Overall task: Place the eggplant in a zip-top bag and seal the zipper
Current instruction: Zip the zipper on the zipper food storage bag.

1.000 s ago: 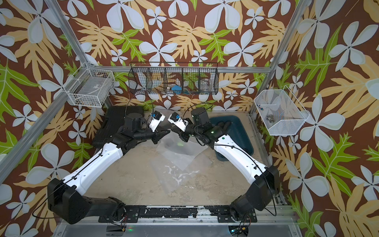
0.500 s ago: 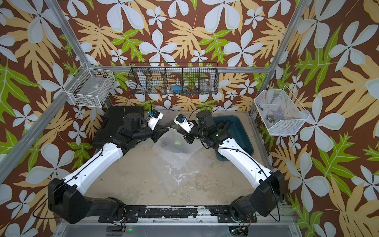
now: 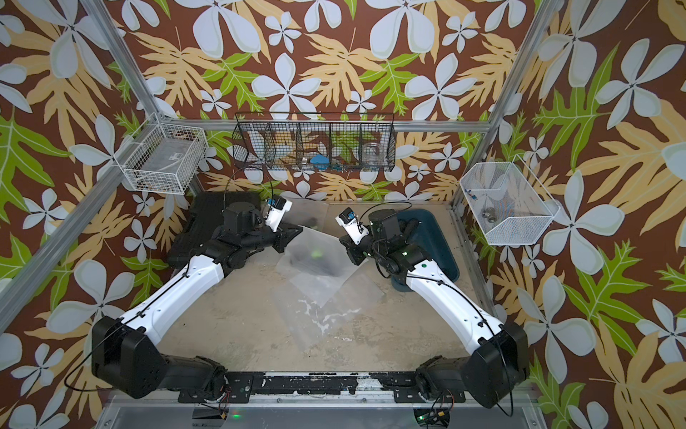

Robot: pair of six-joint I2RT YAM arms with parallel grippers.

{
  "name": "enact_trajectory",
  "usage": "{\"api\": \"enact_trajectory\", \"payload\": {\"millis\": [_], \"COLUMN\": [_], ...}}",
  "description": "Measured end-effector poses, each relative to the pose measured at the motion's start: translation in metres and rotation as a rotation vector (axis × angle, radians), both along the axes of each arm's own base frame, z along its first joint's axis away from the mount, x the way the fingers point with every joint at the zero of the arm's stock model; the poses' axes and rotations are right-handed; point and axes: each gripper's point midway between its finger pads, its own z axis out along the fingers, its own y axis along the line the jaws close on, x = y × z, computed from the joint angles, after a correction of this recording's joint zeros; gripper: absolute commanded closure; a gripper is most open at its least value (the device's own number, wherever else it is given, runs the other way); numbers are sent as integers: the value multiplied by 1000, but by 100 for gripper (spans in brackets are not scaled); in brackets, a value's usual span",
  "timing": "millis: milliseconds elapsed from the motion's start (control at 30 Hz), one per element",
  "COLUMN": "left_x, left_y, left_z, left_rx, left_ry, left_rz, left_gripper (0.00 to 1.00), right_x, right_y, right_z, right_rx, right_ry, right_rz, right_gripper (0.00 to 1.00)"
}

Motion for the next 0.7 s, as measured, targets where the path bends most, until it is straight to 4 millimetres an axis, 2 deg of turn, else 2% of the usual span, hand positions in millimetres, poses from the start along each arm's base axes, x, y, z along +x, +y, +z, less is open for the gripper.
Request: {"api": "enact_trajectory", "payload": {"millis": [233, 700], "left_x": [6, 12], "left_y": [9, 14], "left_z": [-2, -4], "left_rx": [2, 7], "left_ry": [5, 7], "left_rz": [25, 52], "left_gripper": [100, 100], "right_x": [-8, -23], "right_y": [-18, -42], "right_z": [-28, -50], "right_rx": [-31, -75], "right_ry": [89, 171], "right_rz": [-96, -183], "right_gripper": [90, 90]}}
